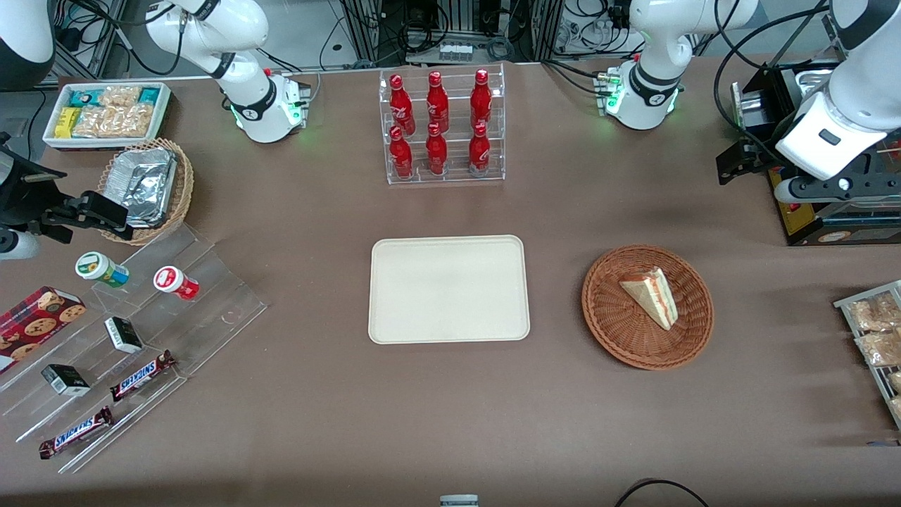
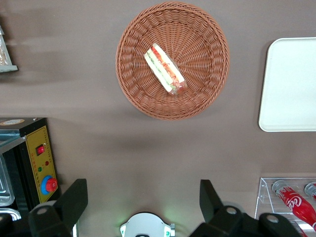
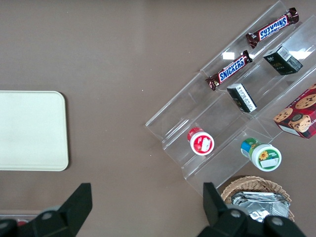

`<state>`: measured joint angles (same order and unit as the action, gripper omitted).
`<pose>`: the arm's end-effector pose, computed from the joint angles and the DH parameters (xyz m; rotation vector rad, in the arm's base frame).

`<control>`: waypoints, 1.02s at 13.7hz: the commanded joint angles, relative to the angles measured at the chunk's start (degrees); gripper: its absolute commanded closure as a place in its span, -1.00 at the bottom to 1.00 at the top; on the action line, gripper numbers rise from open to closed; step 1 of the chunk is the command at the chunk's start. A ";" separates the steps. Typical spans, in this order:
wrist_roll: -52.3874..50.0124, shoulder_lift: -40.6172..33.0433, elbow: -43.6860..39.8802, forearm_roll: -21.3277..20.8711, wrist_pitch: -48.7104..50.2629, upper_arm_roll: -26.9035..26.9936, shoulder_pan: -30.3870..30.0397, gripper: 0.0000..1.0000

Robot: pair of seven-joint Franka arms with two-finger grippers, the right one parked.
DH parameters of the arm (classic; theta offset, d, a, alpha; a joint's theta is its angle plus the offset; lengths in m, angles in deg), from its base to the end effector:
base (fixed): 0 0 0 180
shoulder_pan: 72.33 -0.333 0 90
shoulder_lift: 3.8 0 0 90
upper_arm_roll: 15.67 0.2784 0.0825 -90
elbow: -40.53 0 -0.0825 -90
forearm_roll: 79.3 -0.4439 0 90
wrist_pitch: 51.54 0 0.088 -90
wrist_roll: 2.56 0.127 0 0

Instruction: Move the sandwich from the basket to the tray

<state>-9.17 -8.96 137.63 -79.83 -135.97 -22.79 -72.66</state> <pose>0.5702 -0.0688 0.5473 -3.0996 0.0025 0.1994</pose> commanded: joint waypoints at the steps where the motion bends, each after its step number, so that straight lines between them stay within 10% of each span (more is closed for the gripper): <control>1: -0.34 -1.00 -0.08 0.44 1.19 0.27 0.15 -1.00; 14: -0.07 3.56 8.10 0.35 -11.81 0.18 -0.46 -1.00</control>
<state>-9.16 -6.65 145.40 -79.83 -145.93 -22.64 -72.83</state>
